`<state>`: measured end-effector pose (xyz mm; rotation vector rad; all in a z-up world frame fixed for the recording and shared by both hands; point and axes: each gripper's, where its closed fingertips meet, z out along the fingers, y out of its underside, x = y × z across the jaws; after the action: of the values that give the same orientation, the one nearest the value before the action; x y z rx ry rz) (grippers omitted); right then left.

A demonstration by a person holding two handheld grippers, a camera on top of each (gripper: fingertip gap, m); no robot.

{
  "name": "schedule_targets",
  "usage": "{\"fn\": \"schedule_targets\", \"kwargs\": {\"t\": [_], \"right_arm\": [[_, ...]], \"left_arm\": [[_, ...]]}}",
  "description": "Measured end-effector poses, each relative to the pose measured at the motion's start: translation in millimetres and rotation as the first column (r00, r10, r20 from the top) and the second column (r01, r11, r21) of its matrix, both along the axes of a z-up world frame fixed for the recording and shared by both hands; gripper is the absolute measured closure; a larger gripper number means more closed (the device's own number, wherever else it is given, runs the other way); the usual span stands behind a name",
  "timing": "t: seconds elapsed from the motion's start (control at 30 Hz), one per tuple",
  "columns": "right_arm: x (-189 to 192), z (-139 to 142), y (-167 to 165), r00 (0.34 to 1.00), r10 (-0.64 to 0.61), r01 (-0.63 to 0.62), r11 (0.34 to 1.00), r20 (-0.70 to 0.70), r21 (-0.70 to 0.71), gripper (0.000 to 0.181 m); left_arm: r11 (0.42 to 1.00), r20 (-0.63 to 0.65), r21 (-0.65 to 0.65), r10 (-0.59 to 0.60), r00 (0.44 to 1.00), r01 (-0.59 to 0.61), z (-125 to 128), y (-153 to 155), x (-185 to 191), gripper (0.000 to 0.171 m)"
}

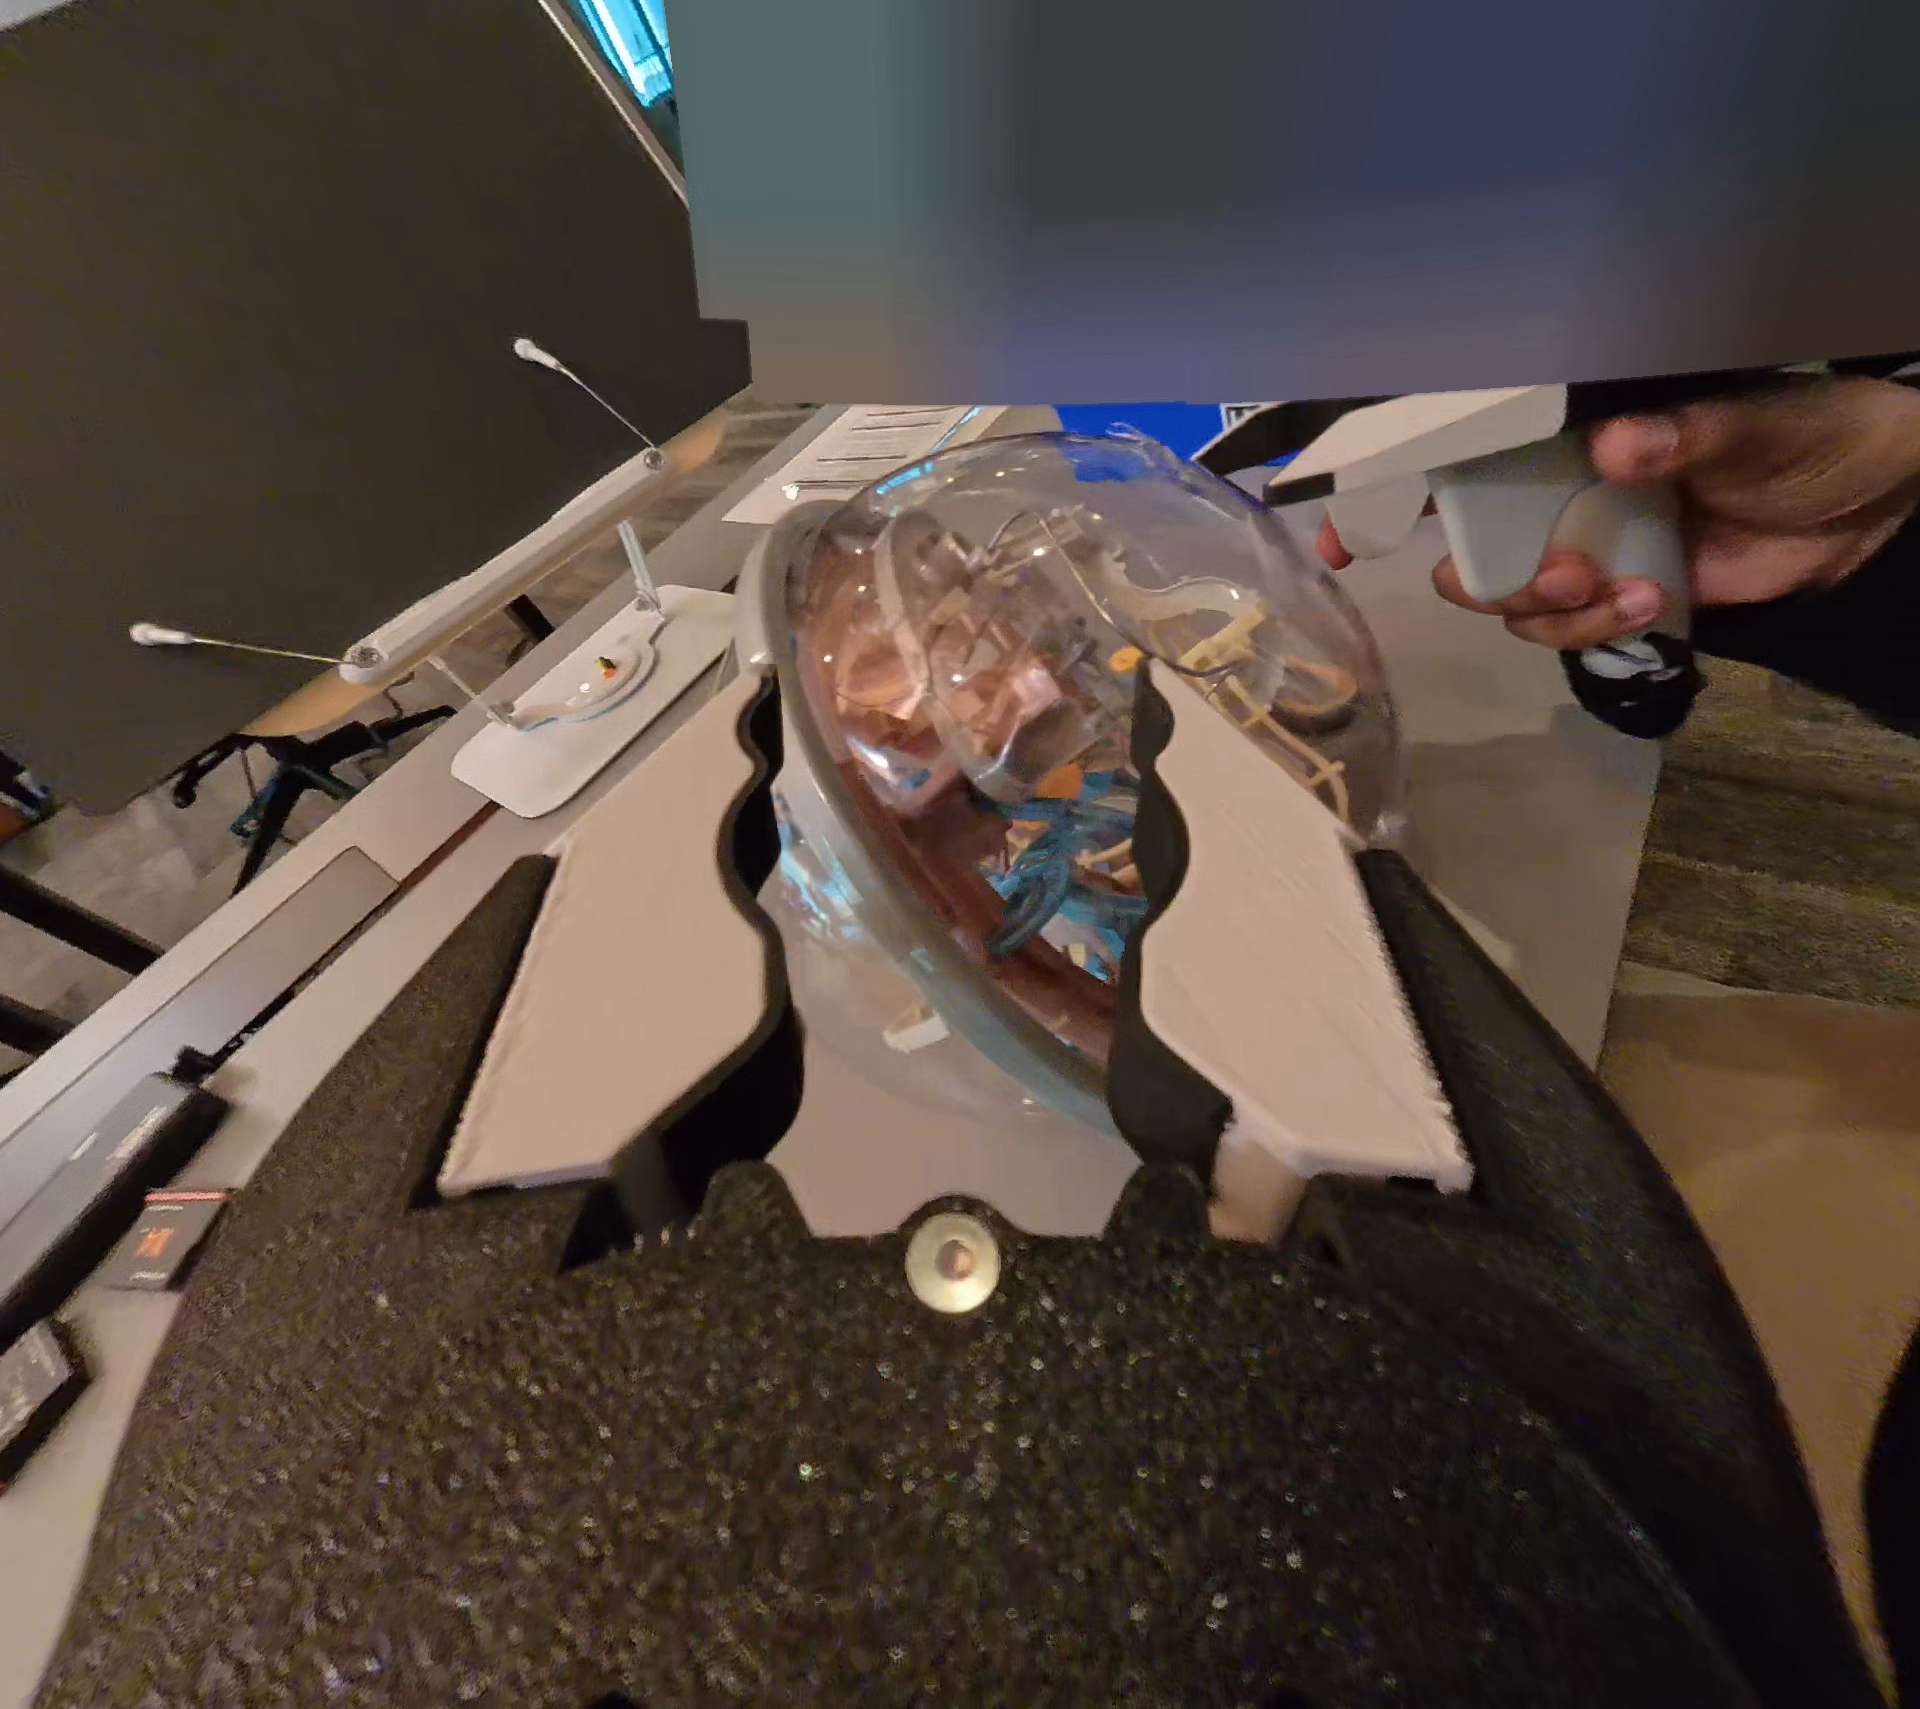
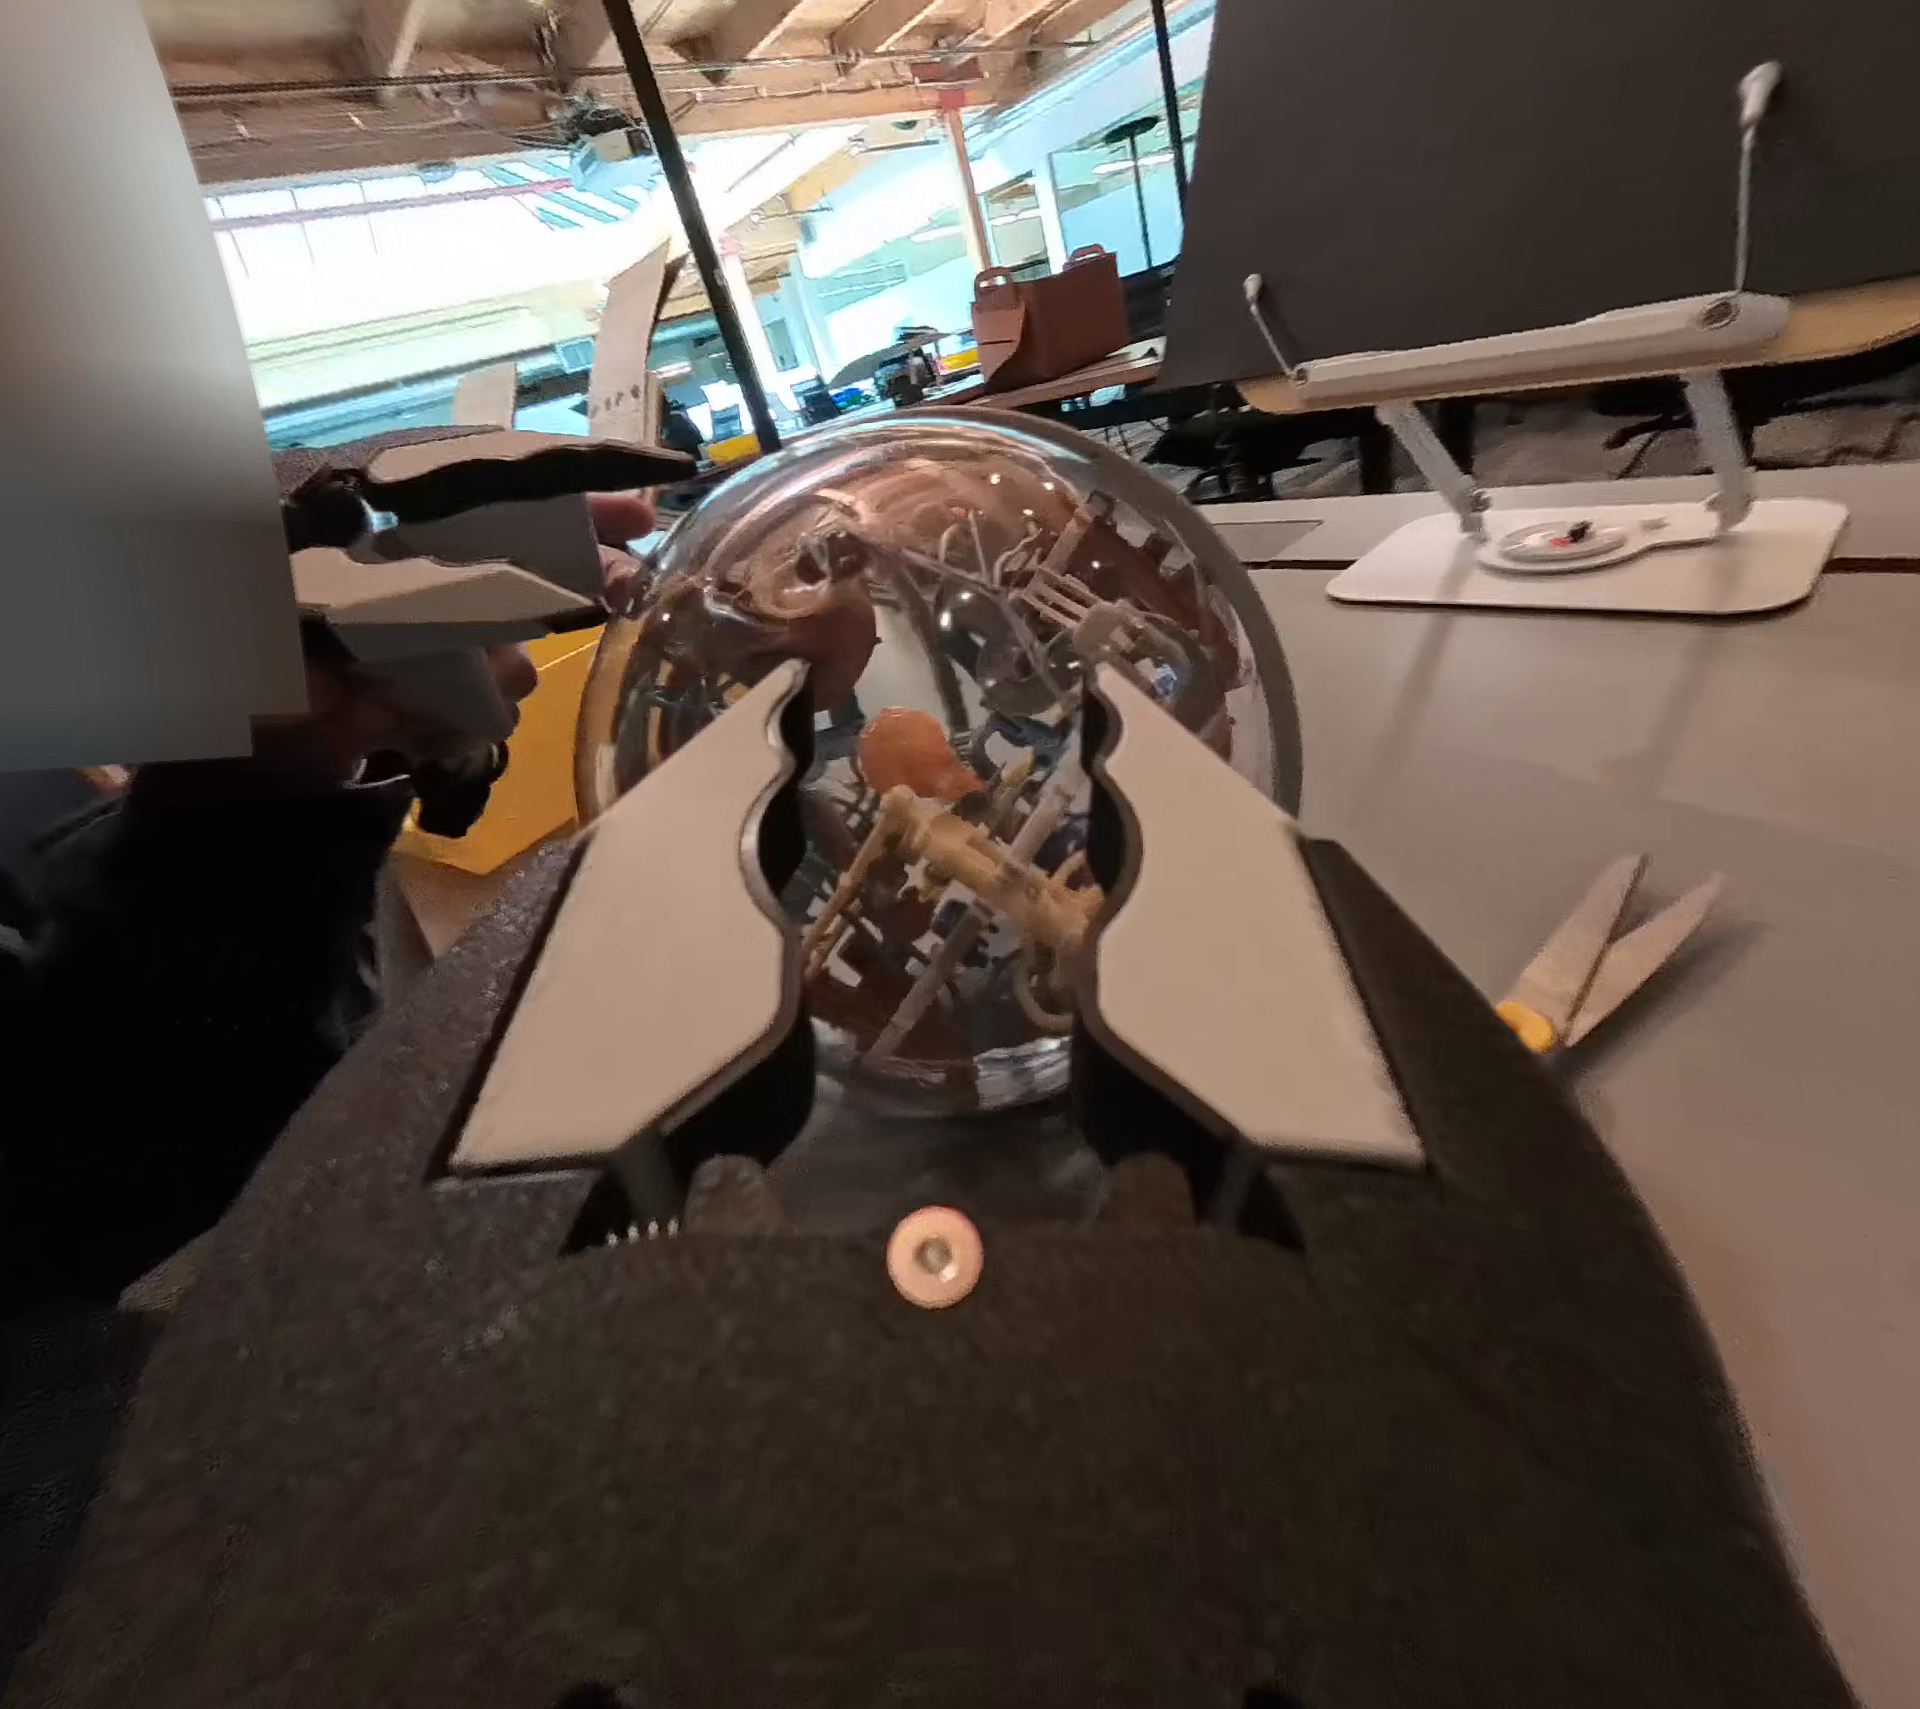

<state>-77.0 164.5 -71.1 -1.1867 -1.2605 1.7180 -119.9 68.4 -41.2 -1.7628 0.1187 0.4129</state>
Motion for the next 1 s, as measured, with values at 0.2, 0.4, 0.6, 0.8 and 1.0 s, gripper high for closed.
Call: {"fn": "schedule_targets", "kwargs": {"t": [0.2,0.4,0.6,0.8,1.0], "right_arm": [[-1,-1,0,1.000,0.012,-0.012,1.000,0.004,-0.020,0.132],[-2,-3,1,1.000,0.004,-0.004,1.000,0.007,-0.008,0.132],[-2,-3,1,1.000,0.005,-0.005,1.000,0.007,-0.017,0.132],[-3,-3,2,1.000,-0.002,0.002,1.000,0.006,-0.018,0.132],[-5,-6,2,1.000,0.013,-0.013,0.999,0.008,-0.048,0.132]], "left_arm": [[1.000,0.030,-0.006,0.014,0.999,-0.014,0,-1,-5,0.108],[0.997,0.136,0.015,0.067,0.988,-0.070,3,-4,-21,0.108],[0.992,0.540,0.115,-0.014,0.841,-0.057,6,-13,-46,0.108],[0.993,0.668,0.107,-0.105,0.737,0.045,-14,-6,-46,0.136],[0.989,0.635,0.128,-0.135,0.761,0.068,-13,-8,-50,0.163]]}}
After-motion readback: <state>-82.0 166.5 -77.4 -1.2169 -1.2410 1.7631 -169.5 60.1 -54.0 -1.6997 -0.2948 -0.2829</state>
